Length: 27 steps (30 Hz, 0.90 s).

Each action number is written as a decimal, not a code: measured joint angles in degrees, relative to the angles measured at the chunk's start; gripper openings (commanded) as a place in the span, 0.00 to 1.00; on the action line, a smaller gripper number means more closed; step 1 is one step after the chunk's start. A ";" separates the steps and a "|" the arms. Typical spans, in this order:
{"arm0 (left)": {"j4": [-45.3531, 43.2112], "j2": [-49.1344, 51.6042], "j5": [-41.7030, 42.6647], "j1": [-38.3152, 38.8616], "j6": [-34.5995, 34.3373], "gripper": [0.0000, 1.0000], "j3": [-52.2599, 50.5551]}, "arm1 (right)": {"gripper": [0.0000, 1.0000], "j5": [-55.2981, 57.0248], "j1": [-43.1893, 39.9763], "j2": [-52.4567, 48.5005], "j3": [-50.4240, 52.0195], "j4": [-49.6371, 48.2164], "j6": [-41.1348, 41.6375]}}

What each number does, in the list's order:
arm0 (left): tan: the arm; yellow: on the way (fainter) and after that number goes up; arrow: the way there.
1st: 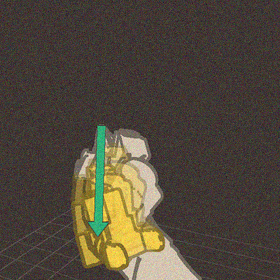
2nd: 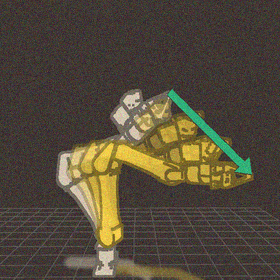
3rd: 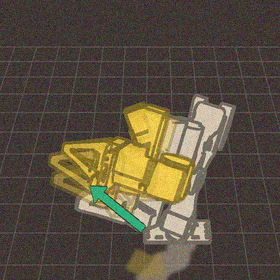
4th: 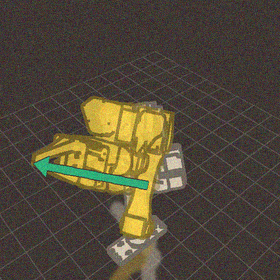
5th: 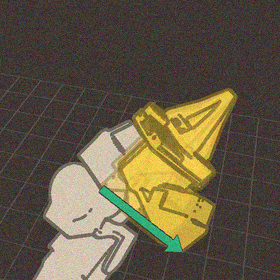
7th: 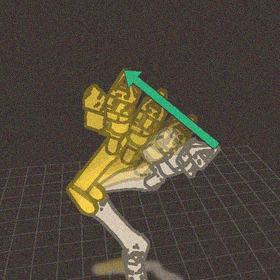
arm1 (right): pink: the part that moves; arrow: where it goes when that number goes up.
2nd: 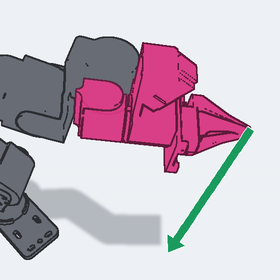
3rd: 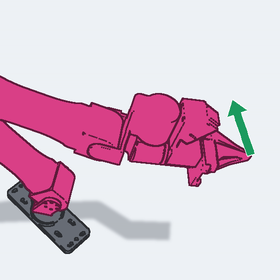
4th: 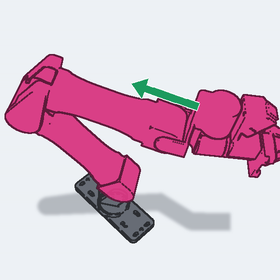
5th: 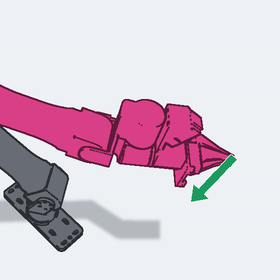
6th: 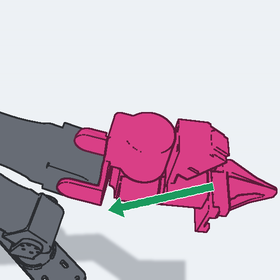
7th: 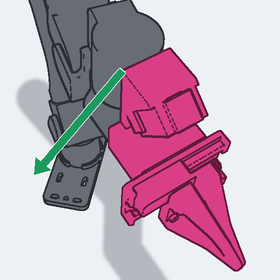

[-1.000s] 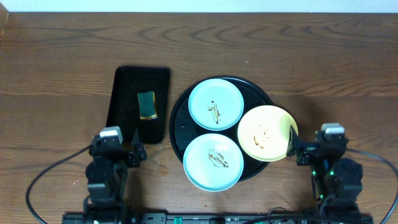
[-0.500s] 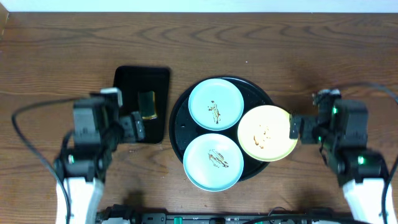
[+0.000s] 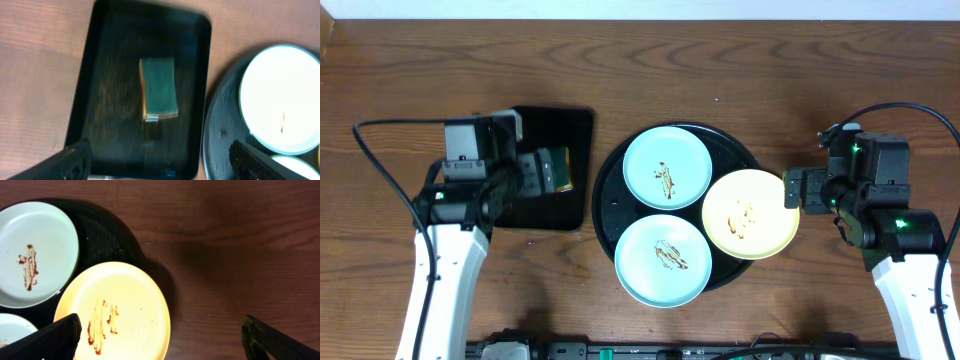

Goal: Clean dirty plates on tray and stack at the side
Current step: 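Move the left gripper down onto the green sponge and grasp it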

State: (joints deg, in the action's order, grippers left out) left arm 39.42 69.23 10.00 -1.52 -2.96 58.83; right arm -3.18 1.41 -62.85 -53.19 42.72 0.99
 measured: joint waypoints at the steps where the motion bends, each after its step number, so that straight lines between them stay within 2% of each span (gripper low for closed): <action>1: -2.01 0.70 0.04 0.00 -0.26 0.86 0.00 | 0.99 -0.02 0.00 0.00 0.00 0.00 0.00; 7: -12.66 7.78 -0.92 0.00 -1.40 0.81 0.11 | 0.99 -0.02 0.00 0.00 0.00 -0.11 -0.02; 12: -16.98 16.04 -2.01 0.22 -1.16 0.75 0.13 | 0.99 -0.04 0.00 0.00 0.00 -0.09 -0.02; 20: -19.30 26.75 -3.10 2.84 -1.11 0.67 0.13 | 0.99 -0.02 0.00 0.00 0.00 -0.09 -0.02; 27: -19.30 31.65 -4.22 3.87 -1.09 0.64 0.13 | 0.99 -0.02 0.00 0.00 0.00 -0.09 -0.02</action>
State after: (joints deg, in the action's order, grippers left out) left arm 20.12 100.88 5.78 2.35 -4.05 58.96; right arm -3.20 1.41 -62.85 -53.19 42.63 0.97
